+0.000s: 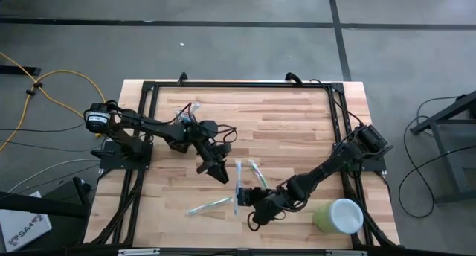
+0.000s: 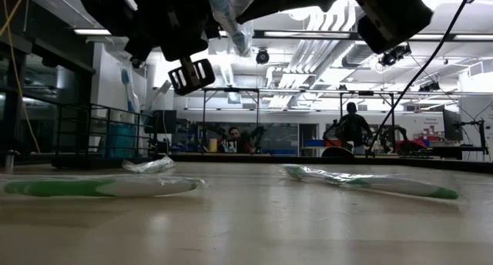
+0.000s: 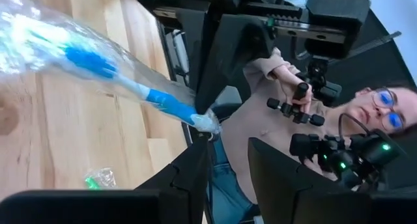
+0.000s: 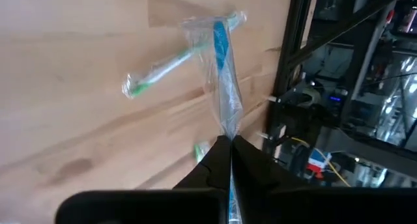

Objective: Pick & Place toothbrushing station
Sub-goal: Put the blue toothbrush into the black wire organizer

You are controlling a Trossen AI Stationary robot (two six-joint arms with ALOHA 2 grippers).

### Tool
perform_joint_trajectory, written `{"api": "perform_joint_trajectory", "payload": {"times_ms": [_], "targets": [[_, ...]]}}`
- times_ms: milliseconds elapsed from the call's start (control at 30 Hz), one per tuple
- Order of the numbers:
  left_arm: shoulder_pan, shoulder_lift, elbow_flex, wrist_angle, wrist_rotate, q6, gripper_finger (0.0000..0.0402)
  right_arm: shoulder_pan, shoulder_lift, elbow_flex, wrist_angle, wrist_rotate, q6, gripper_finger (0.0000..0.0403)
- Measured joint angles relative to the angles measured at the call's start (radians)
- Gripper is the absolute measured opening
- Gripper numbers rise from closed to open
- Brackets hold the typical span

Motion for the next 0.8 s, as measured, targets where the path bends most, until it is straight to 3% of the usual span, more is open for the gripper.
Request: {"api": "perform_joint_trajectory", "payload": {"times_ms": [667, 800], "targets": [[0.028, 0.000, 0.000, 0.097, 0.017, 0.042, 0.0106, 0.024, -0.001, 0.000, 0.084, 0.125, -0.174, 0.0003], [0.053, 0.000, 0.000, 0.138, 0.068, 0.032, 0.0106, 0.045, -0.001, 0.000, 0.098, 0.139, -0.183, 0.0003]]}}
